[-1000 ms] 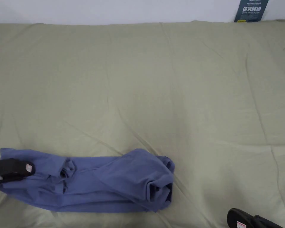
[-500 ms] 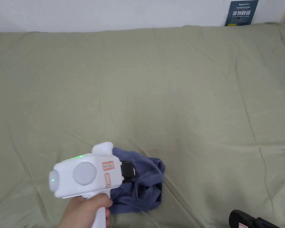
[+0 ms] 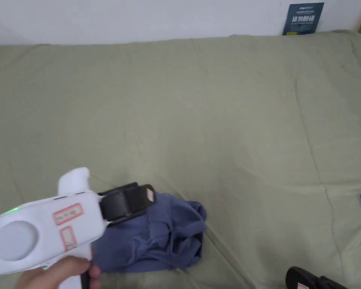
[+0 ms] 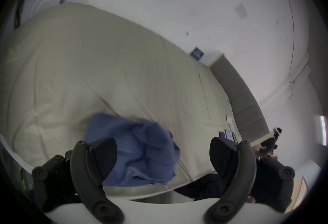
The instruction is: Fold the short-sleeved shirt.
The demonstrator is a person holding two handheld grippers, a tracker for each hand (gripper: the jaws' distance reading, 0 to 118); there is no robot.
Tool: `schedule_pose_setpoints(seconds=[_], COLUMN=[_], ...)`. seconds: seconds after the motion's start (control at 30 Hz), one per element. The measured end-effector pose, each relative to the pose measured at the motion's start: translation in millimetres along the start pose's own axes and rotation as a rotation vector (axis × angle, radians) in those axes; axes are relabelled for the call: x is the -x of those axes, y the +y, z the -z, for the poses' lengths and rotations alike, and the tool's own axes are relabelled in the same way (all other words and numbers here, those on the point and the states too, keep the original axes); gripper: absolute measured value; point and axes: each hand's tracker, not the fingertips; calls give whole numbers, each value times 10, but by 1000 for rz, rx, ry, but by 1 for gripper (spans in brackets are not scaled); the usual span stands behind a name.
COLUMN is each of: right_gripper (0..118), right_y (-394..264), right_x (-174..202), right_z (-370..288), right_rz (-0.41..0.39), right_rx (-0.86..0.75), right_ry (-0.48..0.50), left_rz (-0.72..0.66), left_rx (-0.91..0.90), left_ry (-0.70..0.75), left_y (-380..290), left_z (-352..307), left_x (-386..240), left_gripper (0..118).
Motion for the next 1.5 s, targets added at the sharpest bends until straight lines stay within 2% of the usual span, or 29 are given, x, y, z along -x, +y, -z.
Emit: schedule_pose_setpoints(seconds=[0.07,0.1,0.13,0.17,0.2,0.3,0.4,0.43,0.53,0.67,0.77,0.83,0.97,1.0,1.07,1.1,1.13,1.2,1.23,1.27,1.3,1.33,1.37,1.4,1.43,1.5], right_gripper=[0,0,0,0,0,0,0,0,0,0,0,0,0,0,0,0,0,0,0,0,0,0,0,0,0,0], right_y=[-10,-11,-8,-4,-1,12,22,19,14,25,85,180,378,403,419,407,383,304,259,194,133,89,84,84,78,72], right_x=[20,29,32,34,39,45,45,39,28,4,8,46,189,217,217,167,119,2,-55,-93,-139,-217,-310,-380,-425,-496], right_z=[10,13,17,21,23,17,2,-3,-13,12,126,324,1037,1271,1739,1991,2199,2529,2640,2704,2747,2746,2714,2716,2728,2718], right_rz=[-5,-6,-6,-6,-10,-15,-12,-12,-9,-5,-9,1,13,26,88,147,189,225,229,198,187,223,326,403,421,386], right_rx=[4,4,7,10,11,12,10,10,14,34,52,54,110,123,151,186,213,301,374,425,461,454,401,405,417,408], right_ry=[6,7,8,10,8,1,-8,-12,-21,-17,10,84,252,292,354,383,388,338,302,188,137,145,236,256,235,243], left_rz=[-6,-21,-39,-53,-41,-29,-41,-3,20,41,23,31,40,43,38,24,-1,-52,-60,-58,-64,-67,-63,-60,-67,-135], left_rx=[-48,-18,29,62,74,177,143,129,168,215,151,112,58,32,15,11,12,10,6,7,17,40,62,69,54,109], left_ry=[68,127,135,136,138,85,-58,-78,-62,-23,-90,-122,-43,14,71,95,111,132,137,112,99,88,67,29,-8,-78], left_y=[7,-5,-44,-97,-172,-361,-468,-494,-565,-627,-555,-523,-583,-620,-687,-709,-715,-706,-690,-665,-620,-569,-534,-505,-455,-400], left_z=[-67,-50,-4,64,163,482,766,864,1192,1387,941,508,-150,-276,-462,-531,-577,-614,-626,-619,-600,-576,-516,-453,-369,-108], left_x=[170,260,341,391,406,332,40,-49,-213,-119,-114,-56,158,238,358,434,513,707,778,845,917,936,990,1057,1127,1479], left_gripper=[104,81,46,22,14,13,13,13,13,13,13,13,14,14,14,14,14,14,14,18,40,72,102,114,114,114])
